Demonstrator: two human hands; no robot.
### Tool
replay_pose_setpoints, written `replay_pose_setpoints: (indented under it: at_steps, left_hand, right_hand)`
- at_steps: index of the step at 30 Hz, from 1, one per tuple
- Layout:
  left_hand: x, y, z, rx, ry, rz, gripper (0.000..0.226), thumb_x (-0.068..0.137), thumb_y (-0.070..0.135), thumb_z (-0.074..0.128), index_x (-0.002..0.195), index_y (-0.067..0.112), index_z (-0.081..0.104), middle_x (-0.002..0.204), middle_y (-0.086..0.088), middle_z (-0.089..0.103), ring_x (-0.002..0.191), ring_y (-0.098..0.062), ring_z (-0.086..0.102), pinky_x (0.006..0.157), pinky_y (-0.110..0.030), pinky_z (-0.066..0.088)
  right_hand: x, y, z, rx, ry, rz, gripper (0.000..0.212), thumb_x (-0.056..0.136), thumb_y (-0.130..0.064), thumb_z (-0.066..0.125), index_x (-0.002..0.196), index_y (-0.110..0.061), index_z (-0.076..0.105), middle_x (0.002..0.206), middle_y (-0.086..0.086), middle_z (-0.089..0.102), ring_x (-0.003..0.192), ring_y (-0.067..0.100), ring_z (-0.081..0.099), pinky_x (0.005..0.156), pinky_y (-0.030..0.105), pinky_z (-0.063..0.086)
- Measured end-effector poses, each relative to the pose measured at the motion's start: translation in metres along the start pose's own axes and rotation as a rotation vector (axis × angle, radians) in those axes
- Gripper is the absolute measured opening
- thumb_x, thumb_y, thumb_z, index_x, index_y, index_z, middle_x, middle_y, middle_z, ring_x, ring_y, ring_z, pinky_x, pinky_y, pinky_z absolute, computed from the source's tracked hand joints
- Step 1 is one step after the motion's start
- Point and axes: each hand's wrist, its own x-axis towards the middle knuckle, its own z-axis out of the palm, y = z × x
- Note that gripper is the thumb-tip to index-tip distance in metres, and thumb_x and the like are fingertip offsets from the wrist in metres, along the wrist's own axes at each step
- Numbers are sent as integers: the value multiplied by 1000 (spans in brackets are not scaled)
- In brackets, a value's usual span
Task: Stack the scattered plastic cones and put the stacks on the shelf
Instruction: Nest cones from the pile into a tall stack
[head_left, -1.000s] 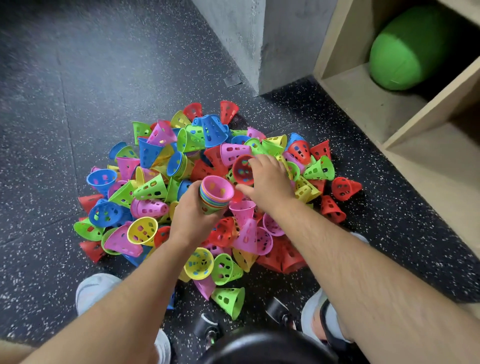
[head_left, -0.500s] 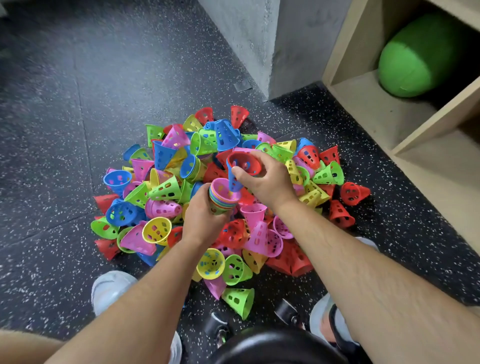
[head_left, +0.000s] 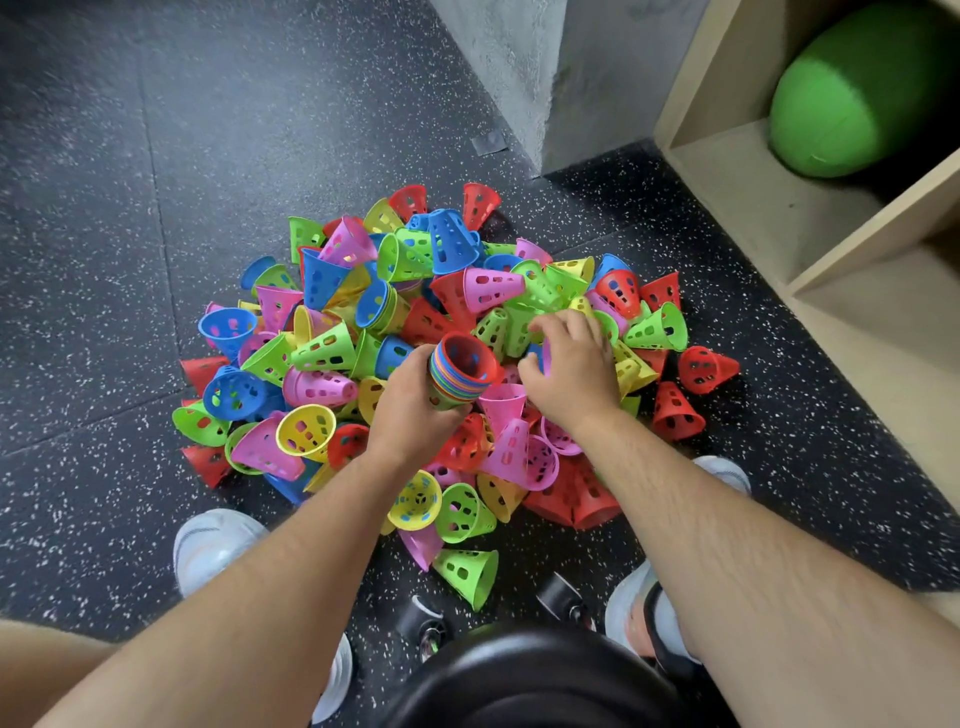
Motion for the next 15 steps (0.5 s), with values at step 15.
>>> replay_pose_setpoints:
  at_steps: [15]
  left_hand:
    - [3, -2, 9, 15, -27, 13, 60, 77, 20, 87, 129, 29, 57, 109, 22, 61, 97, 9, 58, 82, -11, 43]
  right_hand:
    - [9, 13, -5, -165, -49, 34, 63, 86, -52, 65, 130, -9, 54, 130, 4, 55, 126, 26, 45, 109, 40, 36]
